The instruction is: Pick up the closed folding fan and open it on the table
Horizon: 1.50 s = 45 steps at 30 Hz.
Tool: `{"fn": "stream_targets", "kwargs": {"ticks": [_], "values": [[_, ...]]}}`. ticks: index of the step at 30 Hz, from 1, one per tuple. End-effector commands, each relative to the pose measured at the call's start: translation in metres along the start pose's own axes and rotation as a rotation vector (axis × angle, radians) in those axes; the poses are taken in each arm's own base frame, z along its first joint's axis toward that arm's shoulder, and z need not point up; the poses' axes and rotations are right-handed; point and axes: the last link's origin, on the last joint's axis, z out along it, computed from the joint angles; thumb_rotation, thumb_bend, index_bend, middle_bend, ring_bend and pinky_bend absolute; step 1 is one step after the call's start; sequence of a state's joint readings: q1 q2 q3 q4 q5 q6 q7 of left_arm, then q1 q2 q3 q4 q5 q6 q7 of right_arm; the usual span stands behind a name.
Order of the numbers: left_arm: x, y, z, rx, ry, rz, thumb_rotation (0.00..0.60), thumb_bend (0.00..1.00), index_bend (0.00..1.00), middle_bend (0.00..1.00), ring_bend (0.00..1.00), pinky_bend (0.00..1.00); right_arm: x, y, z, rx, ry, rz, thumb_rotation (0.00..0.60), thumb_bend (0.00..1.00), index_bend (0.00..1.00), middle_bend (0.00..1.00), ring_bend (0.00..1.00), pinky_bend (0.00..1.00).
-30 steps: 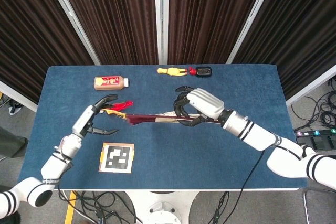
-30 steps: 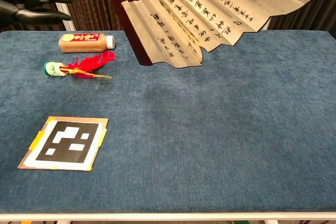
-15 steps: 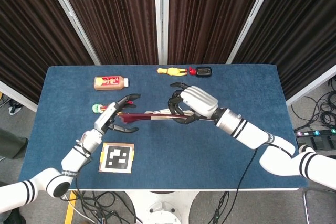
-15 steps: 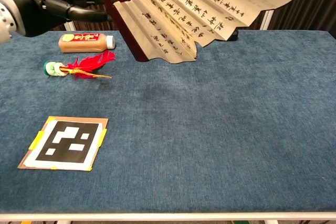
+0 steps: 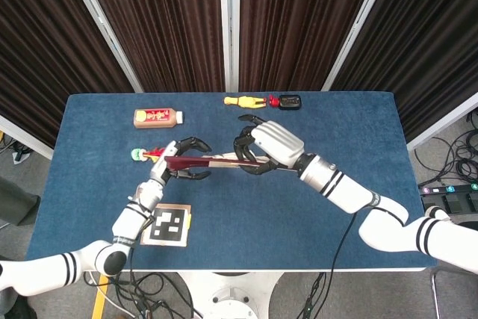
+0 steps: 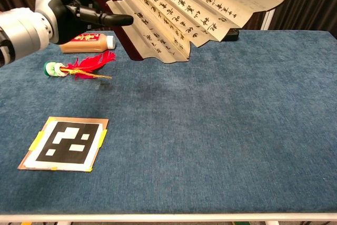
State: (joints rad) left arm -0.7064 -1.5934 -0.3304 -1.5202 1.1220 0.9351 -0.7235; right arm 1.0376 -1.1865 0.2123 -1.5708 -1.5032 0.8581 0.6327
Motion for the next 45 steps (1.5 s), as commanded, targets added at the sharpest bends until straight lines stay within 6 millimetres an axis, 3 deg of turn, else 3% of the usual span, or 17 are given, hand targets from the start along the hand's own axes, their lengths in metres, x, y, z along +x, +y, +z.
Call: {"fn": "stream_targets", "kwargs": {"ticks": [1,5,13,19,26,33,45], "values": [[0.0,-0.002,0.003,0.007,0.018,0.001,0.6,0.29,0.54,0.55,0.42,0.38,0.001,0.0,-0.001,-0.001,0.003,0.003,0.6,0.93,0.91,0.76,0.39,0.09],[0.0,-0.005,0.002,0.012,0.032,0.004,0.6,0.37,0.55,0.55,0.42,0.39,0.001,0.0,-0.002,-0.002,0.001,0.009,0.6,0.93,0.91,0.76,0.39,0.09],[0.002,-0.009,0.0,0.019,0.046,0.038,0.6,0.42,0.6,0.59,0.45,0.42,0.004,0.003,-0.005,-0.007,0.01,-0.004,0.6,0.93,0.91,0.76,0.39,0.09],[0.015,-0.017,-0.006,0.045,0.047,0.142,0.6,0.44,0.6,0.6,0.47,0.44,0.01,0.011,-0.015,-0.033,0.016,-0.064,0.6,0.93,0.91,0.76,0.39,0.09],[0.048,-0.018,-0.014,0.088,0.083,0.388,0.6,0.45,0.6,0.6,0.47,0.44,0.014,0.017,-0.035,-0.043,0.009,-0.223,0.6,0.94,0.9,0.76,0.39,0.09],[0.068,-0.01,-0.022,0.092,0.155,0.57,0.6,0.45,0.6,0.6,0.47,0.44,0.008,0.015,-0.052,-0.041,-0.017,-0.38,0.6,0.94,0.89,0.76,0.39,0.09],[0.073,0.004,-0.028,0.075,0.265,0.842,0.6,0.45,0.6,0.6,0.47,0.43,-0.002,0.001,-0.072,-0.027,-0.035,-0.679,0.6,0.96,0.88,0.76,0.39,0.09]]}}
